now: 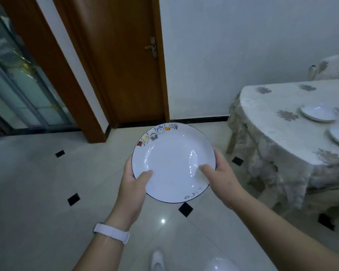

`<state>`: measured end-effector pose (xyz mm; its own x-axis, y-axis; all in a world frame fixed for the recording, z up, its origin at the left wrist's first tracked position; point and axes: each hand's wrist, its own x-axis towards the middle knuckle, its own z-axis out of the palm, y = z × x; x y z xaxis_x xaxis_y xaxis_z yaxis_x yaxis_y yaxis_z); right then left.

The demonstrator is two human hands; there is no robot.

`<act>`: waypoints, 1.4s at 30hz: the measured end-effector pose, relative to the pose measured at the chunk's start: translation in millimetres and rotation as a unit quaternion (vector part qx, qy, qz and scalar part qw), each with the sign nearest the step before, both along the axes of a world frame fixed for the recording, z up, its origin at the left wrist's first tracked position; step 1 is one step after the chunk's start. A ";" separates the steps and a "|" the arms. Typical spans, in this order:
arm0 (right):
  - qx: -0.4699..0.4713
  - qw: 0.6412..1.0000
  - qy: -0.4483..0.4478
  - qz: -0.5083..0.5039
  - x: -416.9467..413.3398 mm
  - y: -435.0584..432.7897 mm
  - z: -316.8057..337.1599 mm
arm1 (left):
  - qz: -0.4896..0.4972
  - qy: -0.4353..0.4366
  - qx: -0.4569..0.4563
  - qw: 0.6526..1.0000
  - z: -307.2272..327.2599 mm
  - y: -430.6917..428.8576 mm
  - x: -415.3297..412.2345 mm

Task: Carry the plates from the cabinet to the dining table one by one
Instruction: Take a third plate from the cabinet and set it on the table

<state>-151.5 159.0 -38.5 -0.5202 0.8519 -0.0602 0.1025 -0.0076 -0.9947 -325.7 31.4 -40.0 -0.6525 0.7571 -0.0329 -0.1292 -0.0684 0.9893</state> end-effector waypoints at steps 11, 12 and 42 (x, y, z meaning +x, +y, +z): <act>0.002 0.993 0.033 -0.112 -63.2 81.5 -0.1 | -0.115 -0.034 0.016 0.993 -5.9 126.8 -81.8; 0.005 0.992 0.038 -0.119 -76.8 88.9 1.4 | -0.121 -0.039 0.018 0.992 -4.2 137.2 -95.7; 0.000 0.960 0.043 -0.275 -184.5 285.4 -13.9 | -0.288 -0.053 0.011 0.956 -4.4 386.5 -222.2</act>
<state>-336.0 444.4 -52.4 0.0063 0.9993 -0.0371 0.0001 -0.0371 -0.9993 -547.9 417.8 -44.5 -0.1211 0.9911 -0.0550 -0.2517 0.0229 0.9675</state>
